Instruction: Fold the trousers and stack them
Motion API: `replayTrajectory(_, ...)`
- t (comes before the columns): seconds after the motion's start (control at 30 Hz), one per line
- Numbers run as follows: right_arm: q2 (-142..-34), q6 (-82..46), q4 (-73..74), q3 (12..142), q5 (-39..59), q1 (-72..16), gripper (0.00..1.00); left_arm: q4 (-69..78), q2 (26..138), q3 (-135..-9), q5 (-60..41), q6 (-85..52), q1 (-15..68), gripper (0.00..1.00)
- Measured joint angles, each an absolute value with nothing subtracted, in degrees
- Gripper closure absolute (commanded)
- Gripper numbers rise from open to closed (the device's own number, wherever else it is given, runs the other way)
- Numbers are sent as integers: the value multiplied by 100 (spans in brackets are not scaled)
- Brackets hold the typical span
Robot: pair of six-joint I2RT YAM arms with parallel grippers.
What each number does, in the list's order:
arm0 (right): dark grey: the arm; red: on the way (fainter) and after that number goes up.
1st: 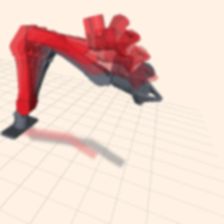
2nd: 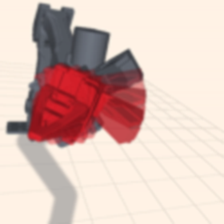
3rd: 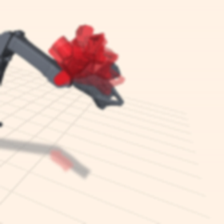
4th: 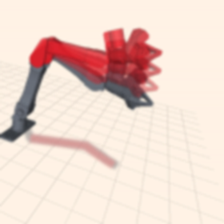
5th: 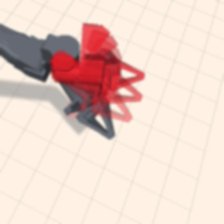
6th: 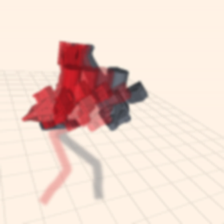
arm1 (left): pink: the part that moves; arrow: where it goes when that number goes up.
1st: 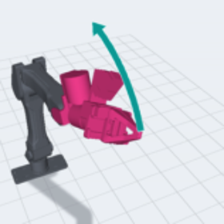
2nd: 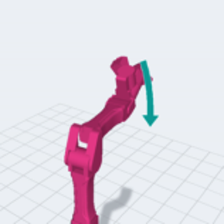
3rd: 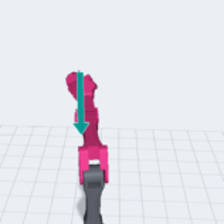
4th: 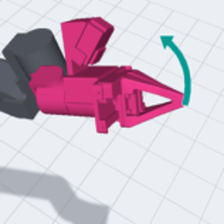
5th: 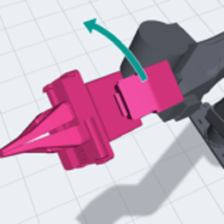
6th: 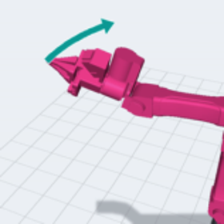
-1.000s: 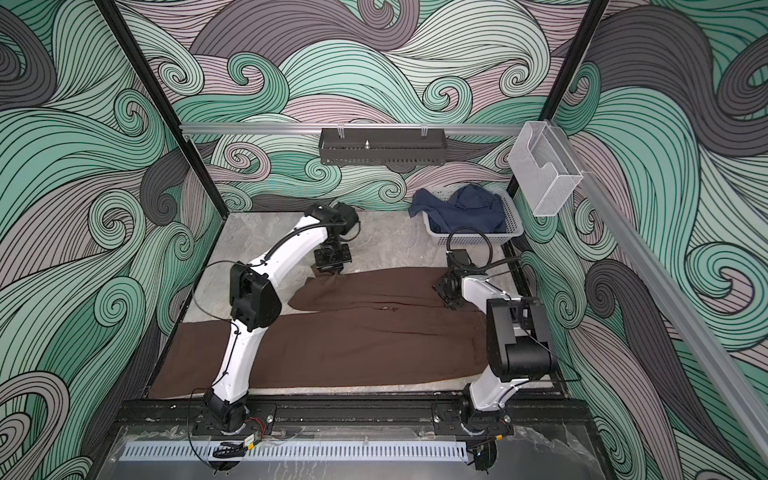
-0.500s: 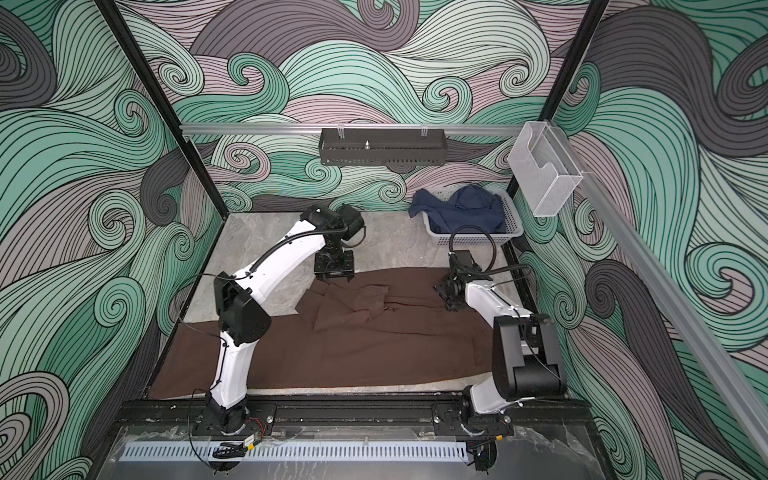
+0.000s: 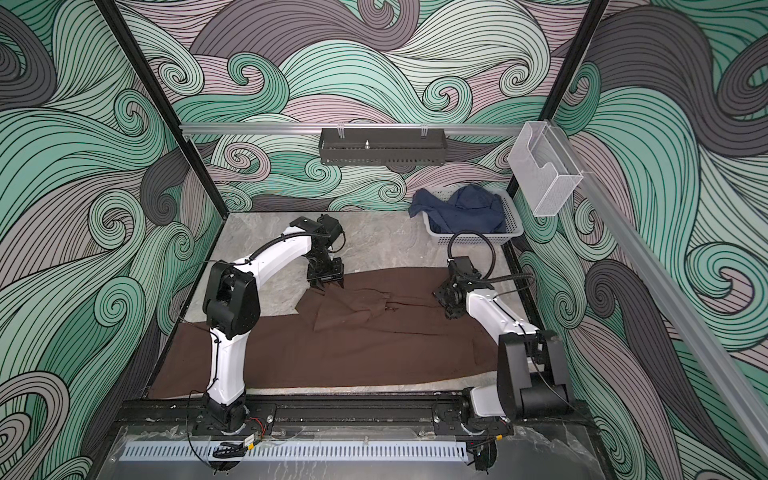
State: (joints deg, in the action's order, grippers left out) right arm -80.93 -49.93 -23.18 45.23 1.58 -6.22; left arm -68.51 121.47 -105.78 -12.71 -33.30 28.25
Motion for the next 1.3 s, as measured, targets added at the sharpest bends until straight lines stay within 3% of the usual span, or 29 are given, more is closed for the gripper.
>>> replayTrajectory(0.6,-8103,-4989,-2314,4523,161,-622,43,-6831,12737,-10713,-1186,-2773,2552,42)
replayTrajectory(0.8,-8180,-4982,-2314,4528,158,-622,44,-6812,12958,-10711,-1653,-2589,2528,62)
replayTrajectory(1.0,-8254,-4969,-2318,4569,156,-622,44,-6838,12964,-10718,-1857,-2427,2499,98)
replayTrajectory(1.3,-8429,-4947,-2349,4748,152,-519,43,-6823,12265,-11107,-1634,-2644,1933,100)
